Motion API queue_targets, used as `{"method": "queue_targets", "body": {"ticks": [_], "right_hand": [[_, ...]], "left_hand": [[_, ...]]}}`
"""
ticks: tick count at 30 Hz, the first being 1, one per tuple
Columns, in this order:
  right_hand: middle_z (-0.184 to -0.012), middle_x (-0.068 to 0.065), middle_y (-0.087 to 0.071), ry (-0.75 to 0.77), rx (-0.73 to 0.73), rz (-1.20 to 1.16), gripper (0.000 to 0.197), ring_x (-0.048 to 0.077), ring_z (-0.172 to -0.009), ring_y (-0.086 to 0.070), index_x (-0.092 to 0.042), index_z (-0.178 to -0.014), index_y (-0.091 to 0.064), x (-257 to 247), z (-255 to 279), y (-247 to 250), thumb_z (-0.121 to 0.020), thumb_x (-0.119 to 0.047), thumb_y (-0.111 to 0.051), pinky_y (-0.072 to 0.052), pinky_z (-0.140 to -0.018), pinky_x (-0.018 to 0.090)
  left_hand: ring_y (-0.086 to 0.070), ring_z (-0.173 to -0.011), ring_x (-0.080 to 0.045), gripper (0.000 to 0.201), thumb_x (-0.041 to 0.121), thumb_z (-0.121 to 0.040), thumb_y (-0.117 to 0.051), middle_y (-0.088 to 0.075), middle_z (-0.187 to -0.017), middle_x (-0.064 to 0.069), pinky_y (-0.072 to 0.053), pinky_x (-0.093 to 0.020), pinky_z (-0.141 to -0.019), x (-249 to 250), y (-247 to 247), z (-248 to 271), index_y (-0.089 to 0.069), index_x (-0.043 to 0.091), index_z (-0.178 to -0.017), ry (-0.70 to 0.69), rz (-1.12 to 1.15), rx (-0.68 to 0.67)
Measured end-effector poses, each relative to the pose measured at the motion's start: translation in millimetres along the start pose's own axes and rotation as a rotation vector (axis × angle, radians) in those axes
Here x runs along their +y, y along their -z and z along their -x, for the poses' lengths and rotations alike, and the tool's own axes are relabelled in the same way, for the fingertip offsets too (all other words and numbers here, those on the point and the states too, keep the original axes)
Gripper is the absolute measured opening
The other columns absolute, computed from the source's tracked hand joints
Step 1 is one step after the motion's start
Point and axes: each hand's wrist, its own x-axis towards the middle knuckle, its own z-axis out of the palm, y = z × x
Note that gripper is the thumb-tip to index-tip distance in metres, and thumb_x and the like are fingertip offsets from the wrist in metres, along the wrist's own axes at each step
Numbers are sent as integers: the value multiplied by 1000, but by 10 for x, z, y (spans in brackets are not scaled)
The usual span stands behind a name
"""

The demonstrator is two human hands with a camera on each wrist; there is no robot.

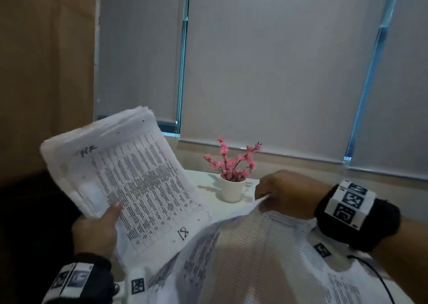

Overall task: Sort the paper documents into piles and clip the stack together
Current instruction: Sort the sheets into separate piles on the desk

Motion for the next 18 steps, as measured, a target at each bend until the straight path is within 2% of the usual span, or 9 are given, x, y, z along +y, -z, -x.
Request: {"method": "queue_targets", "body": {"ticks": [4,6,8,10,11,14,15,16,18], "right_hand": [[-104,-8,-60,145,155,42,12,11,-93,-53,-26,-96,-72,-49,78,276,-84,-27,-71,-47,-84,31],[-122,1,-61,173,268,118,15,24,-108,-57,-24,-96,-73,-79,60,376,-81,-26,-74,-48,-90,40],[-141,9,-52,165,361,182,16,34,-123,-52,-23,-96,-73,-125,41,473,-81,-28,-75,-44,-97,47],[-151,13,-41,151,426,233,19,36,-134,-44,-21,-98,-73,-163,28,579,-83,-32,-74,-38,-103,49],[-153,13,-38,151,456,246,22,35,-136,-42,-20,-100,-72,-167,20,626,-83,-34,-73,-36,-105,49],[-140,9,-53,158,487,185,25,30,-121,-53,-20,-100,-67,-210,33,772,-82,-36,-73,-39,-99,41],[-126,5,-60,147,489,147,24,26,-105,-57,-22,-95,-60,-210,43,801,-81,-37,-73,-42,-89,36],[-111,1,-64,115,490,100,28,23,-90,-56,-26,-92,-51,-199,54,816,-81,-38,-73,-42,-78,33],[-97,-2,-64,55,515,-17,44,22,-76,-56,-29,-98,-38,-179,82,807,-78,-40,-75,-48,-66,35]], "left_hand": [[-67,-91,-26,28,14,-90,-74,-69,-95,-5,-47,-35,-88,84,-266,131,-69,0,-114,-47,-87,-145],[-64,-76,-15,6,11,-91,-72,-69,-87,1,-49,-34,-87,145,-393,247,-71,11,-97,-68,-139,-263],[-60,-65,-8,17,6,-91,-70,-68,-72,4,-52,-29,-76,209,-505,385,-69,14,-77,-127,-189,-373],[-57,-54,-16,26,6,-91,-68,-63,-52,2,-48,-26,-57,262,-582,534,-65,2,-65,-146,-254,-468],[-57,-53,-21,29,8,-90,-68,-62,-49,-3,-46,-29,-55,276,-603,594,-64,0,-62,-152,-263,-509],[-69,-58,-23,34,5,-90,-60,-73,-63,-9,-58,-44,-57,344,-649,767,-70,9,-59,-211,-312,-626],[-72,-61,-21,39,-1,-93,-57,-75,-66,-10,-60,-42,-57,378,-658,832,-75,11,-60,-210,-320,-667],[-73,-60,-18,44,-7,-94,-55,-76,-67,-9,-59,-32,-53,406,-665,899,-77,12,-60,-201,-311,-701],[-75,-63,-18,49,-8,-95,-55,-77,-67,-7,-56,-23,-53,408,-669,973,-79,15,-60,-180,-304,-731]]}}
